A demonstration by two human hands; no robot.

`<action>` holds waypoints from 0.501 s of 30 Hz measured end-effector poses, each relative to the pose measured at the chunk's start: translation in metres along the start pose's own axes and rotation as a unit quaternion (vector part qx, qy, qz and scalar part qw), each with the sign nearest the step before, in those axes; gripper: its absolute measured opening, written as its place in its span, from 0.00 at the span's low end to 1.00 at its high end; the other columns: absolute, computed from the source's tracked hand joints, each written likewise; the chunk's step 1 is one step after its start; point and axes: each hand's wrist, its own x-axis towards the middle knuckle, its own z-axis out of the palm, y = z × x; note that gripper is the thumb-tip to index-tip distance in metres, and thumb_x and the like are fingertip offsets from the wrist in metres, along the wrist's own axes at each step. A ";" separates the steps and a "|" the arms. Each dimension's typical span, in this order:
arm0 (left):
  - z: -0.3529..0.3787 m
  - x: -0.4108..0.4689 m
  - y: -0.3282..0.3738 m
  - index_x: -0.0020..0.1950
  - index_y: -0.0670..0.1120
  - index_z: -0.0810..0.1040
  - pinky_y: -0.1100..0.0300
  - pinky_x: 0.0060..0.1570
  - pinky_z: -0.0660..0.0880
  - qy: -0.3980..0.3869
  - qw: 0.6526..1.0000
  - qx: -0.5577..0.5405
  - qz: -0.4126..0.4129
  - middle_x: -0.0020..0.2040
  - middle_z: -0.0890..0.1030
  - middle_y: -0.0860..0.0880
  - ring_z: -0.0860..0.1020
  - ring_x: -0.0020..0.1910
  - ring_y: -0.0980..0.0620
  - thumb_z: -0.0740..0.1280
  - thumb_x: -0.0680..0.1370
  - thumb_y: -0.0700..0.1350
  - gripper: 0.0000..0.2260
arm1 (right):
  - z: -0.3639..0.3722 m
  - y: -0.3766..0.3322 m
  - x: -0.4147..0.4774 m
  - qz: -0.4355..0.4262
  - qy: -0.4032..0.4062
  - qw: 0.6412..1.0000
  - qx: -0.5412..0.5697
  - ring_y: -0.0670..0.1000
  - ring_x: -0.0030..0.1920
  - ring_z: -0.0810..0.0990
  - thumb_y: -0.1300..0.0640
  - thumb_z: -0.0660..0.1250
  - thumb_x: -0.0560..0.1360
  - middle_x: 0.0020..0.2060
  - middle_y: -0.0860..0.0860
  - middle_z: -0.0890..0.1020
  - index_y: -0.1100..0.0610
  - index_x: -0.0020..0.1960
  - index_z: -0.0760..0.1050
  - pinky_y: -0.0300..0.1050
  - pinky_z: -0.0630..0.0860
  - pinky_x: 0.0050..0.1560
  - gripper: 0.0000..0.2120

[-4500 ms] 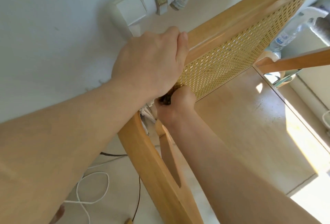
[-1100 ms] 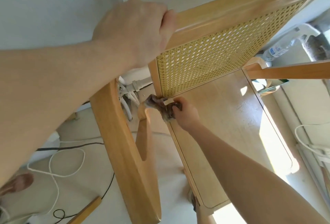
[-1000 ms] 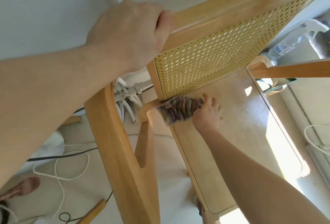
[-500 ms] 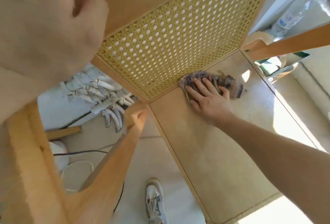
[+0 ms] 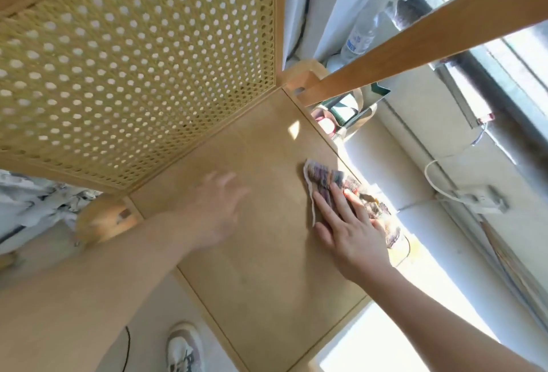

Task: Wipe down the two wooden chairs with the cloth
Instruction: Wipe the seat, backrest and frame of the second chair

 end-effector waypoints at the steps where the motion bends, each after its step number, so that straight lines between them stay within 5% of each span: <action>1: 0.007 -0.003 0.005 0.76 0.58 0.57 0.51 0.73 0.52 -0.030 0.999 -0.013 -0.011 0.79 0.49 0.50 0.49 0.76 0.45 0.56 0.81 0.46 0.23 | 0.001 0.006 -0.004 0.002 0.001 1.000 0.007 0.53 0.74 0.56 0.35 0.41 0.80 0.77 0.39 0.42 0.34 0.76 0.41 0.51 0.71 0.60 0.25; 3: 0.023 0.000 0.009 0.76 0.58 0.55 0.52 0.73 0.52 -0.049 0.999 -0.010 -0.010 0.79 0.46 0.51 0.48 0.77 0.46 0.55 0.81 0.45 0.24 | -0.002 0.006 0.007 0.011 0.020 0.999 0.030 0.58 0.71 0.61 0.35 0.39 0.79 0.78 0.41 0.46 0.36 0.77 0.47 0.52 0.69 0.65 0.27; 7: 0.033 0.016 0.008 0.75 0.57 0.59 0.52 0.70 0.59 0.055 0.997 -0.049 -0.013 0.77 0.53 0.48 0.55 0.74 0.45 0.58 0.79 0.45 0.25 | -0.009 -0.037 0.072 0.036 0.090 0.991 0.093 0.60 0.68 0.60 0.39 0.44 0.80 0.78 0.47 0.54 0.43 0.77 0.56 0.57 0.67 0.65 0.26; 11: 0.032 0.030 -0.008 0.64 0.45 0.71 0.48 0.65 0.66 0.166 0.982 -0.077 -0.052 0.72 0.64 0.46 0.66 0.66 0.42 0.61 0.74 0.42 0.18 | 0.001 -0.128 0.097 -0.098 0.072 0.986 0.112 0.56 0.69 0.56 0.44 0.51 0.81 0.79 0.47 0.51 0.47 0.77 0.56 0.56 0.66 0.61 0.25; 15: 0.045 0.015 -0.035 0.61 0.50 0.71 0.45 0.60 0.69 0.143 0.988 -0.034 -0.052 0.67 0.66 0.47 0.68 0.62 0.42 0.64 0.71 0.42 0.18 | 0.011 -0.108 0.086 -0.251 0.076 0.965 0.026 0.54 0.69 0.62 0.43 0.52 0.79 0.76 0.47 0.62 0.44 0.74 0.64 0.53 0.69 0.53 0.24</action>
